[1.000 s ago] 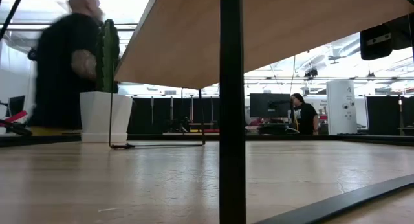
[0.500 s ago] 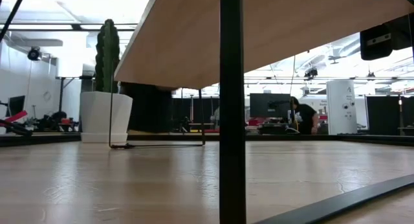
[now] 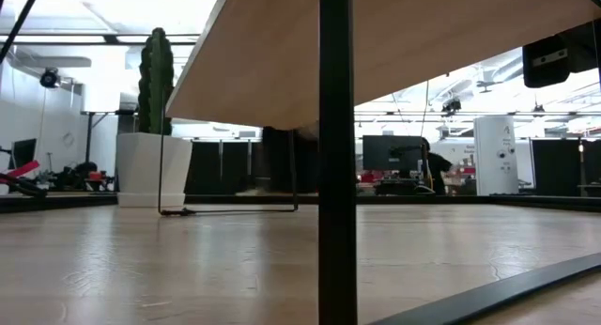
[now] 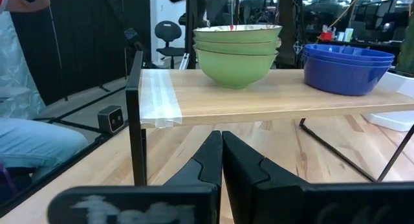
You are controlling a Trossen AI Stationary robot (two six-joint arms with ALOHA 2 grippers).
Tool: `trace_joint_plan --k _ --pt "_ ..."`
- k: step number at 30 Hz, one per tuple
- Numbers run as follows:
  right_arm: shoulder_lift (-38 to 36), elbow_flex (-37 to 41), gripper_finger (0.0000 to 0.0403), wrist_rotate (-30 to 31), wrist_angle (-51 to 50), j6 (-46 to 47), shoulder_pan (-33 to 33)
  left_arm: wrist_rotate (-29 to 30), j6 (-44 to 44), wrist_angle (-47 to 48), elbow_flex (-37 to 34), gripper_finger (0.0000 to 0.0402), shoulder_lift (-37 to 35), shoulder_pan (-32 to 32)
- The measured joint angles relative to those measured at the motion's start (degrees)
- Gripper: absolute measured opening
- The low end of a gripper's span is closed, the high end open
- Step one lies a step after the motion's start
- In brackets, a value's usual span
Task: Pick & Place Mini bowls
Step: Return to Home Position
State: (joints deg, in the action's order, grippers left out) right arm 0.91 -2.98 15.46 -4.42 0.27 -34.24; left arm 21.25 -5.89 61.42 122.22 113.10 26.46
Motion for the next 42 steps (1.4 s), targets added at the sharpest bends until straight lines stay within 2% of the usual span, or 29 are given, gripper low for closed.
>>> trace_joint_plan --k 8,14,16,20,27,30,33,36,39,42 --pt "0.00 0.00 0.0009 -0.01 0.02 -0.12 0.00 1.12 -0.21 1.41 3.47 0.0076 -0.64 0.21" --pt "-0.04 0.00 0.0009 -0.02 0.00 -0.68 0.00 2.43 -8.33 5.71 4.15 0.0073 -4.46 1.06" --pt "-0.04 0.00 0.0009 -0.02 0.00 -0.32 0.00 2.83 -10.45 7.37 4.15 0.0060 -5.51 1.84" --pt "-0.02 0.00 0.0009 -0.02 0.00 -0.10 0.00 4.66 -11.76 7.89 4.15 0.0010 -6.64 4.08" --pt "-0.04 0.00 0.0009 -0.02 0.03 -0.01 0.00 4.24 -12.91 8.53 4.13 0.0001 -9.40 7.77" --pt "-0.04 0.00 0.0009 -0.02 0.02 -0.61 0.00 4.04 -11.70 5.74 3.60 0.0000 -10.75 10.24" --pt "-0.04 0.00 0.0009 -0.02 0.02 -0.47 0.00 3.02 -8.55 -1.63 -0.39 0.0000 -13.25 12.72" --pt "-0.04 0.00 0.0009 -0.01 0.02 -0.01 0.00 1.47 -6.26 -10.54 -8.16 0.0000 -16.89 14.22" --pt "-0.02 0.00 0.0009 -0.01 0.02 -0.64 0.00 0.12 -6.21 -19.11 -19.94 0.0000 -22.04 14.44" --pt "-0.04 0.00 0.0009 -0.02 0.02 -0.45 0.00 -2.53 -6.44 -31.66 -33.46 0.0000 -28.33 14.05"
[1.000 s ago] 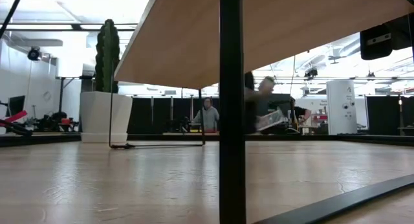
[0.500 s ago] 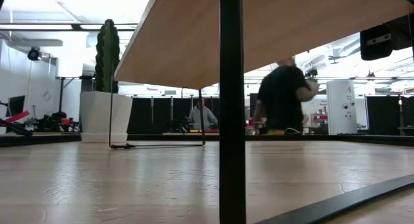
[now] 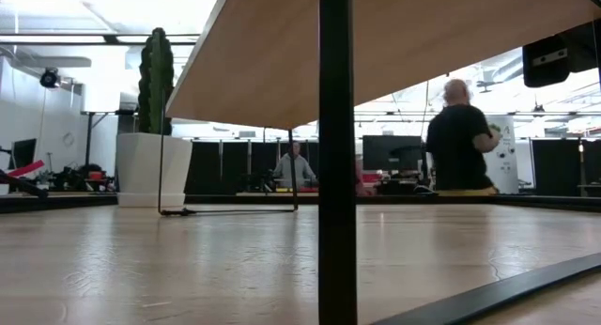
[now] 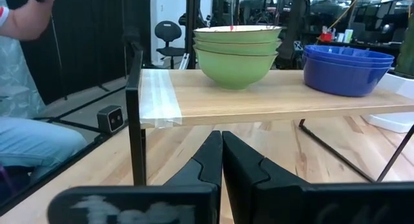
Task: Pick & Place Mini bowls
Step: Return to Home Position
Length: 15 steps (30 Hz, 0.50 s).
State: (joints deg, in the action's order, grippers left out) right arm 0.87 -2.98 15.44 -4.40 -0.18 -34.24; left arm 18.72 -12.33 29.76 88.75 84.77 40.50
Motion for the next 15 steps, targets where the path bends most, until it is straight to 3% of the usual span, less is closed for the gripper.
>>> trace_joint_plan --k 5,9,12,15 --pt "0.02 0.00 0.0008 0.00 -0.01 0.16 0.00 -1.30 1.93 -15.06 -19.23 0.0000 -11.87 -0.14" --pt "0.02 0.00 0.0009 0.00 -0.02 0.04 0.00 0.81 4.78 -17.11 -31.69 0.0000 -22.23 -0.43" --pt "0.02 0.00 0.0008 0.01 -0.01 0.44 0.00 5.90 -3.75 -19.09 -39.88 0.0000 -29.50 -0.71" --pt "0.02 0.00 0.0009 0.00 -0.01 -0.21 0.00 4.94 -3.89 -25.88 -48.41 0.0000 -35.00 -0.54"
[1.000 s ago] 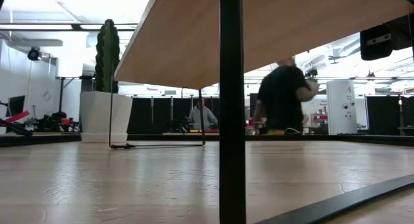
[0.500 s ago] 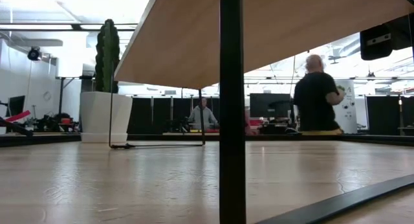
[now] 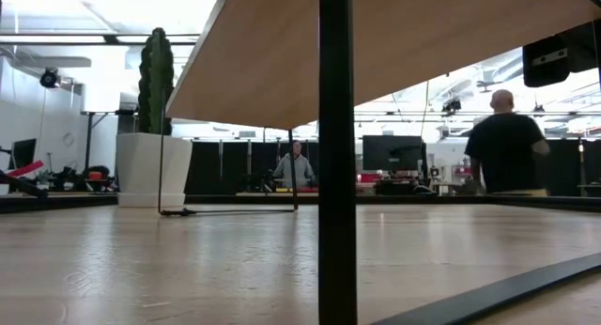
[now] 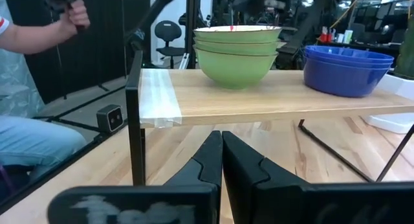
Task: Pick & Place Mini bowls
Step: Return to Home Position
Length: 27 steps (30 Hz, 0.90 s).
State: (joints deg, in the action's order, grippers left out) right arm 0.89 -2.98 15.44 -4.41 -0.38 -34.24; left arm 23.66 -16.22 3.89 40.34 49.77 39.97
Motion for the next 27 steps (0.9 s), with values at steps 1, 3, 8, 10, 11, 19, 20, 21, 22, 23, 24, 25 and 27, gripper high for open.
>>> trace_joint_plan --k 1,3,8,10,11,19,20,21,22,23,24,25,27 --pt "0.00 0.00 0.0008 0.00 0.01 -0.02 0.00 -1.15 1.70 -3.02 -2.99 0.0000 -1.49 0.02" --pt "0.00 0.00 0.0009 0.00 0.01 0.30 0.00 -2.18 3.56 -8.73 -8.84 0.0000 -4.70 -0.06" --pt "0.00 0.00 0.0009 0.02 0.01 0.04 0.01 -14.19 10.42 -15.70 -20.04 0.0000 -12.80 -0.31" --pt "0.00 0.00 0.0009 0.01 0.01 0.01 0.00 -13.25 10.16 -17.42 -22.95 0.0000 -16.21 -1.01" --pt "0.00 0.00 0.0009 0.01 0.01 0.22 0.00 -12.68 10.11 -17.48 -24.40 0.0000 -18.12 -1.28" --pt "-0.02 0.00 0.0009 0.02 -0.01 0.01 0.00 -13.84 11.69 -16.95 -34.36 0.0000 -33.77 -2.01" --pt "-0.02 0.00 0.0009 0.01 -0.01 0.22 0.01 -14.15 12.93 -16.86 -35.27 0.0000 -35.50 -2.03" --pt "-0.02 0.00 0.0009 0.00 -0.01 0.53 0.00 -14.66 14.14 -16.87 -36.09 0.0000 -37.38 -2.04" --pt "-0.02 0.00 0.0009 0.00 -0.01 0.64 0.00 -15.52 15.11 -16.96 -36.81 0.0000 -39.14 -2.05" --pt "-0.02 0.00 0.0009 0.02 -0.01 0.63 0.02 -16.66 15.70 -16.86 -37.51 0.0000 -40.89 -2.05" --pt "-0.02 0.00 0.0009 0.02 -0.01 0.61 0.00 -17.90 16.04 -16.35 -38.19 0.0000 -42.65 -2.05" --pt "-0.02 0.00 0.0009 0.02 -0.01 0.26 0.00 -19.10 16.12 -15.76 -38.68 0.0000 -44.28 -2.05" --pt "-0.02 0.00 0.0009 0.02 -0.01 -0.02 0.00 -22.03 15.45 -13.72 -39.66 0.0000 -47.03 -2.05"
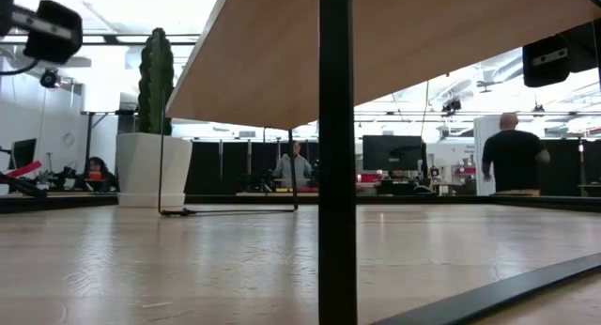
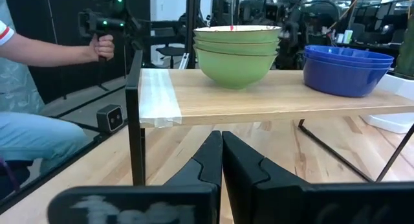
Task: Pick & Place Mini bowls
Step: Return to Home Position
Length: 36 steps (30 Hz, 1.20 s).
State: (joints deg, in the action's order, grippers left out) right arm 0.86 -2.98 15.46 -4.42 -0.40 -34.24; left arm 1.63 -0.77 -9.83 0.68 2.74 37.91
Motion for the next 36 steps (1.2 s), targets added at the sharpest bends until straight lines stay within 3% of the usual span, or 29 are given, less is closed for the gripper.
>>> trace_joint_plan --k 3,12,36 --pt "0.00 0.00 0.0009 0.00 0.01 0.55 0.00 -1.81 -2.53 5.59 -0.16 0.0000 -2.70 -0.02" --pt "0.00 0.00 0.0009 -0.02 0.02 0.48 0.00 -1.64 -3.13 9.13 -0.16 0.0000 -2.68 -0.13" --pt "-0.02 0.00 0.0008 0.00 0.02 0.28 0.02 -1.72 -4.62 10.28 0.03 0.0000 -1.46 -0.13"
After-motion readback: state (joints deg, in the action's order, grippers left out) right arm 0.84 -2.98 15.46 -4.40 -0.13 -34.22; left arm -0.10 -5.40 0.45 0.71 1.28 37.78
